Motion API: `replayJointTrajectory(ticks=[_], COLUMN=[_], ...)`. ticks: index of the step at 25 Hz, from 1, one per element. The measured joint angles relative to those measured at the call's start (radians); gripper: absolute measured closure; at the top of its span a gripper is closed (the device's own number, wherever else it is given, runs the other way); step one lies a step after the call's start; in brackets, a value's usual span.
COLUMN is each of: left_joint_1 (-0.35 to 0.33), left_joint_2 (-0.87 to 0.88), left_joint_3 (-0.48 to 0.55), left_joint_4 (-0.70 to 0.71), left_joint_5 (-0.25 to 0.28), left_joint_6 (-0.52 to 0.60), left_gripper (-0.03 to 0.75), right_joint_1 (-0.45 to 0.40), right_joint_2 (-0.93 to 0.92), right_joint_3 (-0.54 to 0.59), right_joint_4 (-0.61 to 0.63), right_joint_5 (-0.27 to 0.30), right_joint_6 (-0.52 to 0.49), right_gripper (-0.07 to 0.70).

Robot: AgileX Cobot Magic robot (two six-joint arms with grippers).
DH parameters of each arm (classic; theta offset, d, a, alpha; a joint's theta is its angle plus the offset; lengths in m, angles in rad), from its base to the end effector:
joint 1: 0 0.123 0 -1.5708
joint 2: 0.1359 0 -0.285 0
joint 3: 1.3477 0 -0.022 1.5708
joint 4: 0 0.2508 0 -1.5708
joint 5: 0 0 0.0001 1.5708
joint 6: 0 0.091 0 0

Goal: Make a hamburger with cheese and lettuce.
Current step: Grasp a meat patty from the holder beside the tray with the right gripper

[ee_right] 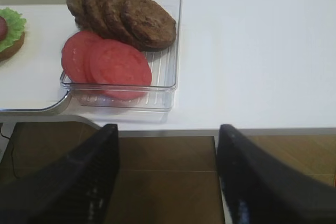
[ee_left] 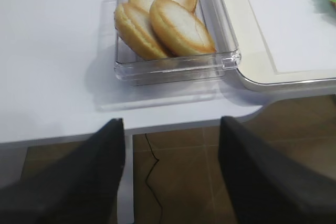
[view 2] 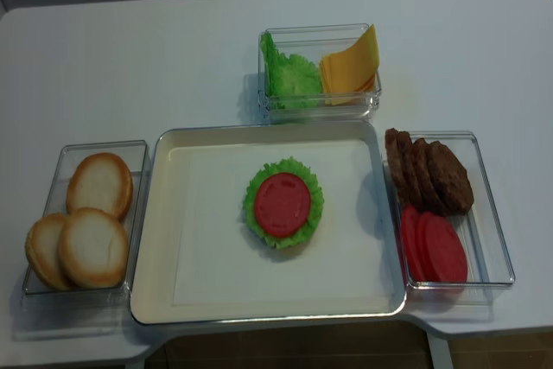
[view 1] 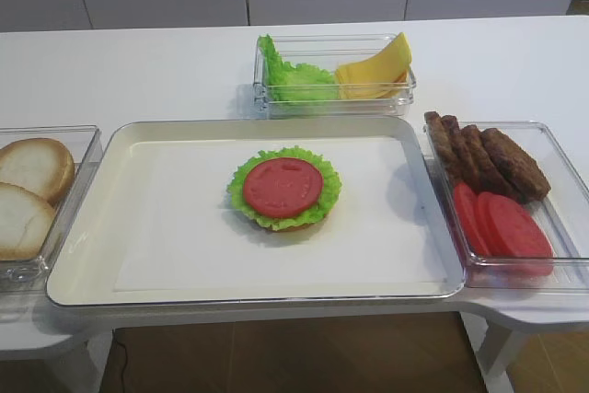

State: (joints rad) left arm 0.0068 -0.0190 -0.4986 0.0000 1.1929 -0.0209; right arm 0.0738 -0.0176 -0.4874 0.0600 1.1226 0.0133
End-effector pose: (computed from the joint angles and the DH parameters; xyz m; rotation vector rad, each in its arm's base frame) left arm -0.0136 -0.0001 0.2664 -0.0299 2.1587 -0.0082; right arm -0.0092 0.0043 0.2689 -0.0688 2.1010 0.1249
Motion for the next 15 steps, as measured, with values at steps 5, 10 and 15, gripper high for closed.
replayJointTrajectory(ticks=[5,10,15], left_joint_1=[0.000,0.000,0.000], left_joint_2=[0.000,0.000,0.000], left_joint_3=[0.000,0.000,0.000], left_joint_4=[0.000,0.000,0.000], left_joint_5=[0.000,0.000,0.000], left_joint_6=[0.000,0.000,0.000], left_gripper=[0.293,0.293,0.293], right_joint_1=[0.000,0.000,0.000], right_joint_2=[0.000,0.000,0.000], right_joint_3=[0.000,0.000,0.000], right_joint_4=[0.000,0.000,0.000], right_joint_5=[0.000,0.000,0.000], right_joint_6=[0.000,0.000,0.000], right_gripper=[0.185,0.185,0.185])
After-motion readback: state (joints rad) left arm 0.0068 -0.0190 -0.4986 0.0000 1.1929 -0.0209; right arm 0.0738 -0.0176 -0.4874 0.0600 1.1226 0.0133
